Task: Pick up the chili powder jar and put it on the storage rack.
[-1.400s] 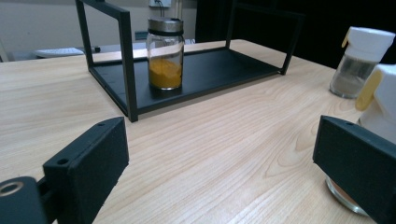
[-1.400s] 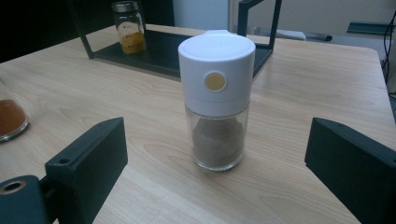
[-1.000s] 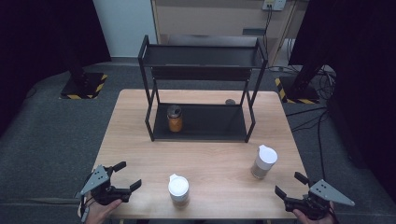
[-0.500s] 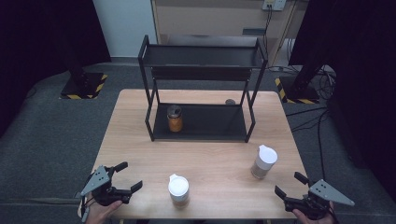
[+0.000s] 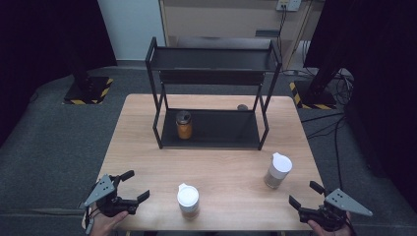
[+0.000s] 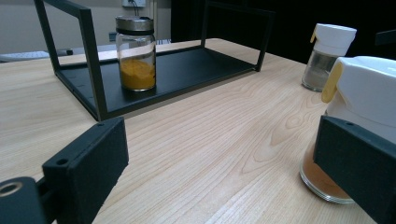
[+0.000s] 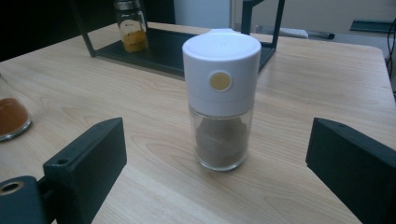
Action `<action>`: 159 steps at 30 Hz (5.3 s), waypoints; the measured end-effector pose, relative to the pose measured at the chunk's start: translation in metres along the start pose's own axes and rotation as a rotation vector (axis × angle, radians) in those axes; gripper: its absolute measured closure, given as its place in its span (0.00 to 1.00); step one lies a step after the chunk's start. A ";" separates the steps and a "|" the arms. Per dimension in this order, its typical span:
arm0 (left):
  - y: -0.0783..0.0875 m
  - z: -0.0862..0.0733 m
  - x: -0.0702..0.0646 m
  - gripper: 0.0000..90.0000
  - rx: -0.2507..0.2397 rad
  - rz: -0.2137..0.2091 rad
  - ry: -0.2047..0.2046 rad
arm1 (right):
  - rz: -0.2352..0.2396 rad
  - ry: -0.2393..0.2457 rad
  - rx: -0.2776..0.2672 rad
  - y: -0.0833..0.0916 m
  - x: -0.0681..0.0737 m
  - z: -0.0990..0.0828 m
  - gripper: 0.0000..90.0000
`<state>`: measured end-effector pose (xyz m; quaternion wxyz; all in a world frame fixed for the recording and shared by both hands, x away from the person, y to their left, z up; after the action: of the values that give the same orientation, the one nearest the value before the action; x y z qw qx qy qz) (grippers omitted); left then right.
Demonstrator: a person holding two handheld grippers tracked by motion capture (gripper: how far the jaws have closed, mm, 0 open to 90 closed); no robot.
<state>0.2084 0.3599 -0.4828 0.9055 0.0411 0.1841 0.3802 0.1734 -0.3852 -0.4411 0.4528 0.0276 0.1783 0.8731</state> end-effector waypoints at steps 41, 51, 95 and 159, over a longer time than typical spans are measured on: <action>0.000 0.000 0.000 0.02 0.011 -0.003 -0.003 | 0.312 0.134 -0.011 -0.069 0.037 0.098 0.06; -0.001 0.001 0.000 0.02 0.019 -0.006 -0.006 | 0.380 0.157 -0.024 -0.088 0.051 0.112 0.06; -0.001 0.001 -0.001 0.01 0.017 -0.007 -0.009 | 0.596 0.216 0.047 -0.170 0.137 0.132 0.07; -0.001 0.002 0.000 0.01 0.024 -0.013 -0.013 | 0.520 0.288 0.080 -0.189 0.137 0.152 0.34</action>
<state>0.2096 0.3587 -0.4815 0.9085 0.0531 0.1829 0.3720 0.2728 -0.1325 -0.3782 0.1827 -0.0341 0.2620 0.9470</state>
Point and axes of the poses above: each handheld gripper's, and its own axes: y roughly backward along the jaws, z roughly out of its top, x roughly to its left, the point moved 4 cm from there along -y, roughly forward along the jaws, and after that the axes turned 11 degrees about y, right-handed, at the moved point
